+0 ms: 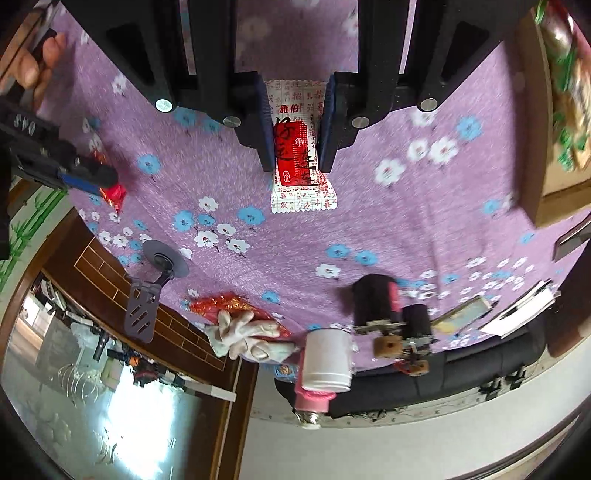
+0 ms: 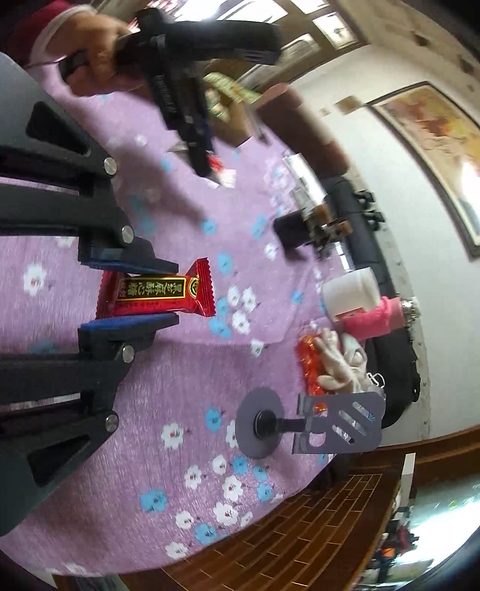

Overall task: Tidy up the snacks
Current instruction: 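Lift both packets and carry them toward the box with both grippers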

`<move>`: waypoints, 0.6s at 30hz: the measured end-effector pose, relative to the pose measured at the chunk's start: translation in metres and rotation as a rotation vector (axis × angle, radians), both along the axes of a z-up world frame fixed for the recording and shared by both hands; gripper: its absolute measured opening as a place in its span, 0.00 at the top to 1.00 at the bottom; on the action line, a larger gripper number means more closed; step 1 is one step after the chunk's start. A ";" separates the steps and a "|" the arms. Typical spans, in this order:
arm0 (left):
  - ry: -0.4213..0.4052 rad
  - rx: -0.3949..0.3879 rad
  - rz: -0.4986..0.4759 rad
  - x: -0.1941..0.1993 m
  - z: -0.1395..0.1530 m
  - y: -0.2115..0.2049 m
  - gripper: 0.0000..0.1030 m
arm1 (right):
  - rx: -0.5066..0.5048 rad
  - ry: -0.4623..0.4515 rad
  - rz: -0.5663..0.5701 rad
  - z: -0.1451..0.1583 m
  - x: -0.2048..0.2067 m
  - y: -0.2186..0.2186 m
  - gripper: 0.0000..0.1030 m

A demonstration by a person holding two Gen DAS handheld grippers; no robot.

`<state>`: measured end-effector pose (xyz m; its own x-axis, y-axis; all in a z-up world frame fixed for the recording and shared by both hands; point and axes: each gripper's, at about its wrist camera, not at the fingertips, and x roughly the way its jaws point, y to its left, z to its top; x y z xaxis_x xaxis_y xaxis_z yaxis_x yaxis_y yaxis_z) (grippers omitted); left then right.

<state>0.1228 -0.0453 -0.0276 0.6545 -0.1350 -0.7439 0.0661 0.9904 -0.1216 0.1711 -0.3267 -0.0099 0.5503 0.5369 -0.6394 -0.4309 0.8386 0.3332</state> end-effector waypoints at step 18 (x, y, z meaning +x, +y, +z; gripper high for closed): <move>-0.094 0.054 0.216 -0.103 0.039 0.085 0.77 | 0.147 0.007 0.234 0.029 -0.043 0.117 0.82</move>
<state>0.0200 0.0400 0.0112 0.7308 0.0540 -0.6805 -0.1392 0.9877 -0.0711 0.1280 -0.2099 0.0191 0.3963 0.7361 -0.5488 -0.6040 0.6592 0.4480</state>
